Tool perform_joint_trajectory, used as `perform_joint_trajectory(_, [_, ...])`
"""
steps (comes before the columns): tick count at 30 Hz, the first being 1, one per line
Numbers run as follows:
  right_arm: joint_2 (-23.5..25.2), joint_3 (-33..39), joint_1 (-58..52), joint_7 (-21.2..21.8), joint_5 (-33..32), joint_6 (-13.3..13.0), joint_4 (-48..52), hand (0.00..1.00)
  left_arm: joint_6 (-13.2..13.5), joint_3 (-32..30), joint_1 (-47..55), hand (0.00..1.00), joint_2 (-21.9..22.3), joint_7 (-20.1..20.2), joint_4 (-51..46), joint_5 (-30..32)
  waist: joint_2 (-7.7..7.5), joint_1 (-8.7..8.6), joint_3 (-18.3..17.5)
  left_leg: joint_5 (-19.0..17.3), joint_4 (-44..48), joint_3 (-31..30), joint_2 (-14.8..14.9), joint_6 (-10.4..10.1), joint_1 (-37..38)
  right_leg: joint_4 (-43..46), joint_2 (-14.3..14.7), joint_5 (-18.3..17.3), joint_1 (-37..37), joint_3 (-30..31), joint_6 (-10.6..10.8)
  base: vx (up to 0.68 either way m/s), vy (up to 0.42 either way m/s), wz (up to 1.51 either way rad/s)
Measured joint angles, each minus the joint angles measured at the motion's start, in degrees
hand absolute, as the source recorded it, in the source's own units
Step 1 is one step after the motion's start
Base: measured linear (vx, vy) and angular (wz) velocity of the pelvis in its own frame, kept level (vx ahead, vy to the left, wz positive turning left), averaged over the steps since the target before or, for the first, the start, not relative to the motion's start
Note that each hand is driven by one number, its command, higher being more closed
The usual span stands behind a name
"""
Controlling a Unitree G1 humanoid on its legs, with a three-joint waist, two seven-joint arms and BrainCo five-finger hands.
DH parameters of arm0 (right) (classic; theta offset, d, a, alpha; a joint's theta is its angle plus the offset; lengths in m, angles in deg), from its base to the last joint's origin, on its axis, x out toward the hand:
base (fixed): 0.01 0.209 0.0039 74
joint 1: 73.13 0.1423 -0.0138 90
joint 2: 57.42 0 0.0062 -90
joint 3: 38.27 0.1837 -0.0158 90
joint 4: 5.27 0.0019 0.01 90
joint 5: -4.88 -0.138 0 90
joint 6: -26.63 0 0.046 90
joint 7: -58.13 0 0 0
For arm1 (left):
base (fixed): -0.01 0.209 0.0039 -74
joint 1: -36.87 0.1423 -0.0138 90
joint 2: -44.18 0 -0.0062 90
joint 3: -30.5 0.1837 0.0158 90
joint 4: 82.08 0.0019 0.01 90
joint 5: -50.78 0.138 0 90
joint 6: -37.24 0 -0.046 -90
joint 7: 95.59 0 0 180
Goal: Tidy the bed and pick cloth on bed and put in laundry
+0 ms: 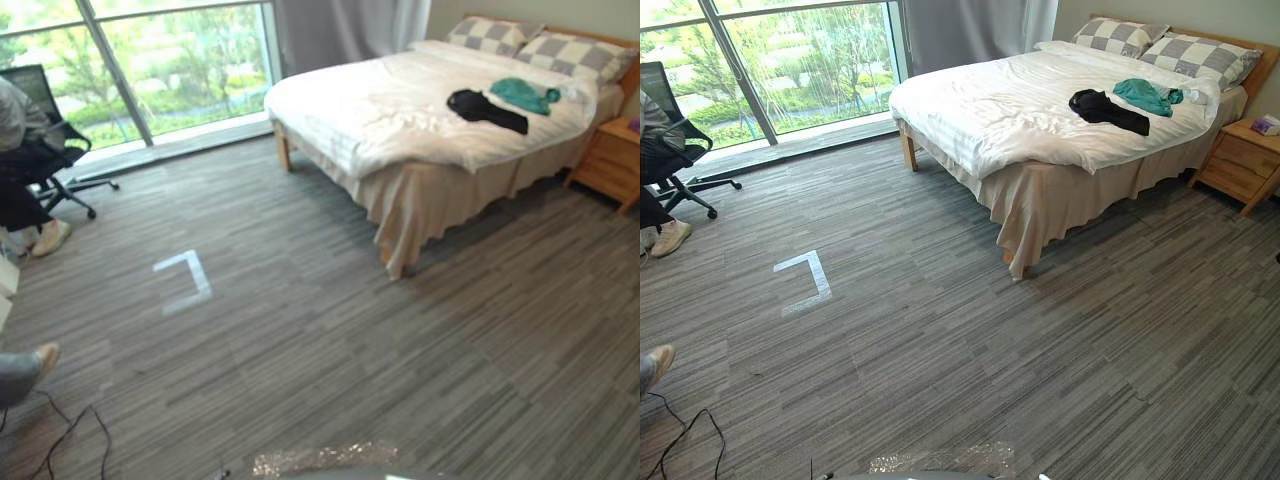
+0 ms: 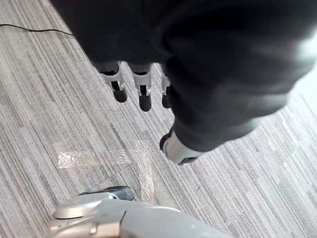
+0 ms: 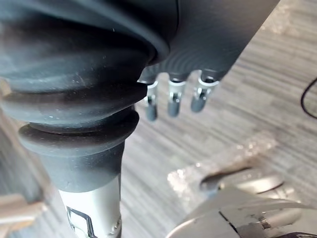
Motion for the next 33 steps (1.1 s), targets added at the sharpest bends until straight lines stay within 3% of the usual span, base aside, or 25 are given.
perform_joint_trajectory(11, [1.1, 2.1, 2.0, 0.1, 0.2, 0.0, -1.9, 0.00, 0.0, -1.5, -1.4, 0.00, -0.7, 0.1, 0.5, 0.0, -1.25, 0.03, 1.1, 0.0, -1.8, -0.6, -0.1, -0.1, 3.0, -2.2, 0.0, -1.0, 3.0, -0.9, 1.8, 0.05, -0.002, 0.03])
perform_joint_trajectory(21, [1.1, 2.2, 2.2, 0.1, 0.7, 0.0, -1.9, 0.00, 0.0, -1.4, -1.5, 0.00, -0.7, 0.1, 0.5, 0.1, -1.63, -0.06, 1.4, -0.4, -1.9, 0.6, 0.2, -0.7, 3.1, -2.5, 0.3, -0.8, 2.8, -0.4, 1.5, -0.06, -0.019, -0.03])
perform_joint_trajectory(27, [1.1, 2.2, 2.4, 0.1, 0.7, 0.2, -1.4, 0.00, -0.1, -0.9, -1.9, 0.00, -0.8, 0.1, 0.5, 0.2, -1.38, -0.14, 1.7, -0.5, -1.9, 5.1, 1.3, -0.7, 1.7, -0.2, 1.5, -0.4, -1.3, 4.0, 0.6, -0.06, -0.027, -0.40])
perform_joint_trajectory(30, [1.3, 2.4, 3.0, 0.2, 0.7, 0.3, -0.7, 0.00, -0.1, -0.9, -2.9, 0.00, -1.0, 0.2, 0.5, 0.3, -1.49, -0.63, 3.7, -0.5, -1.9, 8.4, 1.8, -0.8, 1.5, 4.9, 2.4, -2.1, -4.9, 6.6, 0.3, -0.06, -0.039, -0.62])
perform_joint_trajectory(32, [2.3, 4.4, 3.1, 0.2, 0.9, 0.2, 1.3, 0.00, -0.2, -0.1, -3.3, 0.00, -1.4, 0.2, 0.5, 0.8, -1.66, -1.81, 5.2, -2.4, -0.7, 11.9, 1.8, -1.1, 2.2, 14.1, 1.8, -7.5, -9.4, 7.0, 2.0, -0.05, -0.042, -0.64])
perform_joint_trajectory(33, [2.4, 4.9, 3.0, 0.2, 0.9, 0.2, 1.4, 0.00, -0.2, 0.2, -3.4, 0.00, -1.4, 0.2, 0.5, 0.9, -1.66, -1.77, 5.2, -2.9, -0.2, 12.9, 1.8, -0.9, 2.3, 15.8, 1.0, -8.4, -10.2, 5.3, 2.8, -0.03, -0.012, -0.78])
